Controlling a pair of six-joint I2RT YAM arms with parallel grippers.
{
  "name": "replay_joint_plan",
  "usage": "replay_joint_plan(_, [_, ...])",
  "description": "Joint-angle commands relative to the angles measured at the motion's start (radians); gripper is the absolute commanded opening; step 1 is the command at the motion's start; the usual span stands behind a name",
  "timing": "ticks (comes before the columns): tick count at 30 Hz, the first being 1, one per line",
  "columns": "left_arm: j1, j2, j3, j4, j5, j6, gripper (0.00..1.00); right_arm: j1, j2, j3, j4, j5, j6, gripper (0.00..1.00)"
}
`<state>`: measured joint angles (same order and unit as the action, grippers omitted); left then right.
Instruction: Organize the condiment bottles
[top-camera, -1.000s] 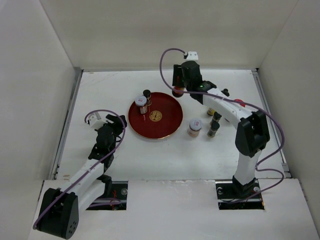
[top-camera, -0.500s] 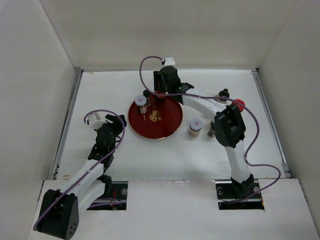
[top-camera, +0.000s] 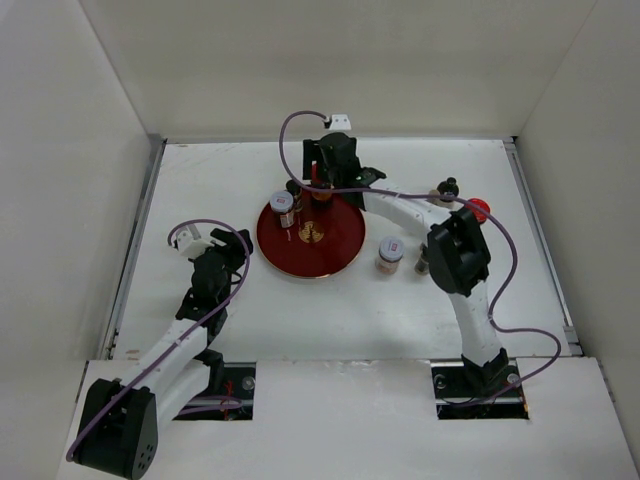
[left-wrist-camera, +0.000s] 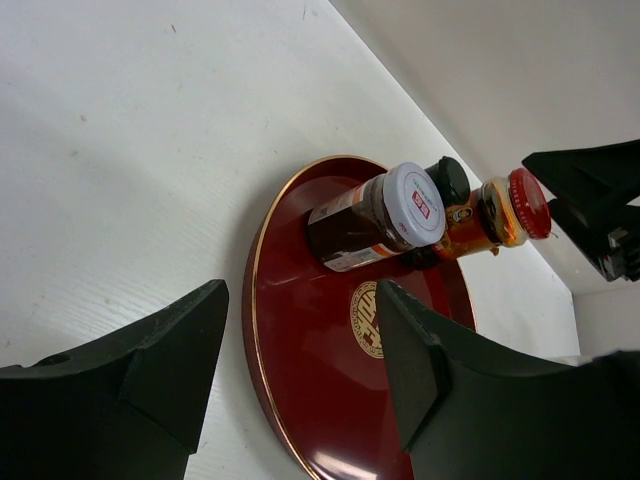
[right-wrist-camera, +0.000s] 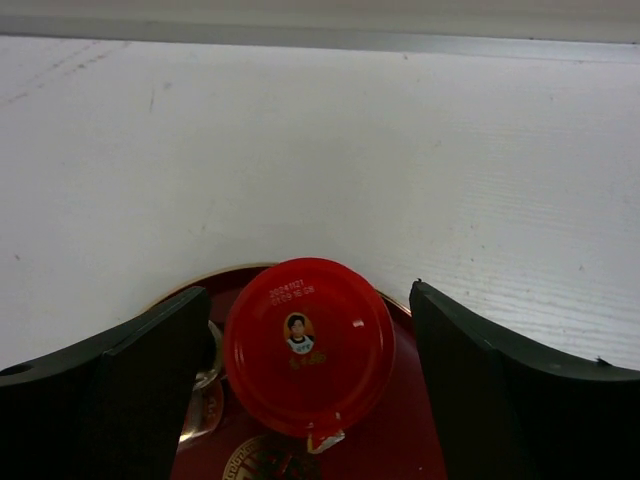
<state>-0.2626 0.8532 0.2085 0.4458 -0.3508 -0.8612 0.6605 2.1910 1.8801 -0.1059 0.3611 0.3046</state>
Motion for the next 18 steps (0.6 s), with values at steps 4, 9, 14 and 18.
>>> replay_joint_plan(4, [0.006, -0.019, -0.015, 0.044, 0.009, -0.007, 0.58, 0.014, -0.200, -0.088, 0.135, -0.002, 0.037, 0.90])
replay_joint_plan(9, [0.007, -0.016, -0.017, 0.044, 0.009, -0.007, 0.58, 0.014, -0.388, -0.274, 0.184, 0.009, 0.037, 0.83])
replay_joint_plan(14, [-0.002, -0.019, -0.017, 0.044, 0.003, -0.007, 0.58, 0.001, -0.653, -0.603, 0.222, 0.070, 0.051, 0.37])
replay_joint_plan(18, [-0.008, -0.019, -0.012, 0.048, 0.006, -0.010, 0.58, -0.003, -0.822, -0.840, 0.161, 0.134, 0.093, 0.31])
